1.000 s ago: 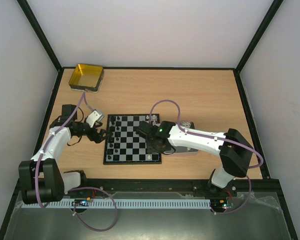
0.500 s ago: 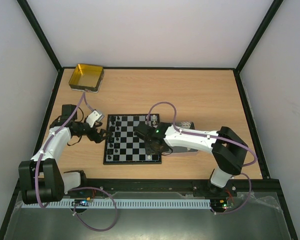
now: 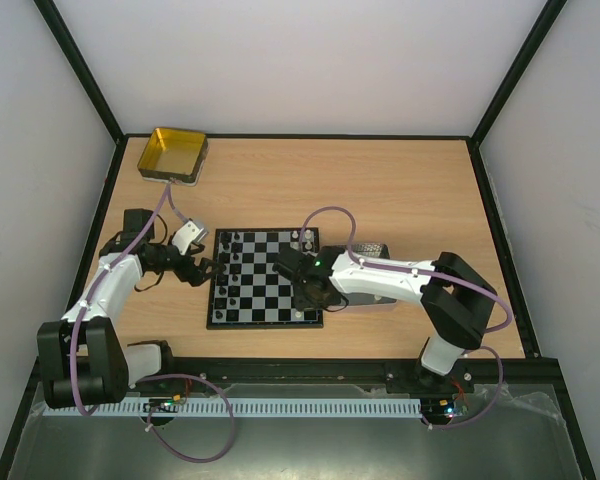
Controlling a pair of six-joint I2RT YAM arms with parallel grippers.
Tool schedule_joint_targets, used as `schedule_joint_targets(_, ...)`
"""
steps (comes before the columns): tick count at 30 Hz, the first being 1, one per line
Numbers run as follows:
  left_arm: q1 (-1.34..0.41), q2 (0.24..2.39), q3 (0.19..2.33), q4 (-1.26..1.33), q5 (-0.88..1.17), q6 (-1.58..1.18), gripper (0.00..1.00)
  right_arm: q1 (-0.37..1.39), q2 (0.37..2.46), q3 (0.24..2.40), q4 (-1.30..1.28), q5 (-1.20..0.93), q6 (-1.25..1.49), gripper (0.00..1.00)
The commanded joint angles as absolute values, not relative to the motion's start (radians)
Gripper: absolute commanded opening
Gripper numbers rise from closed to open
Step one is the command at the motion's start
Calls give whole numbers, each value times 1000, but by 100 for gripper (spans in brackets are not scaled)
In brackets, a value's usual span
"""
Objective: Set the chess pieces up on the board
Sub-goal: Place the chess piece on the chessboard.
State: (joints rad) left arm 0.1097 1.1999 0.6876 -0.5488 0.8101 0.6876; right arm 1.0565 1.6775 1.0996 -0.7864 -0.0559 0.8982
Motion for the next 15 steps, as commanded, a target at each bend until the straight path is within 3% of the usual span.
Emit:
schedule_joint_targets(1, 105, 1192, 676, -547, 821, 689, 94, 1049, 1685, 1092, -777, -53, 898, 2)
schedule_joint_targets(15, 106, 1192, 675, -547, 821, 687, 94, 1049, 1701, 1104, -775, -58, 887, 9)
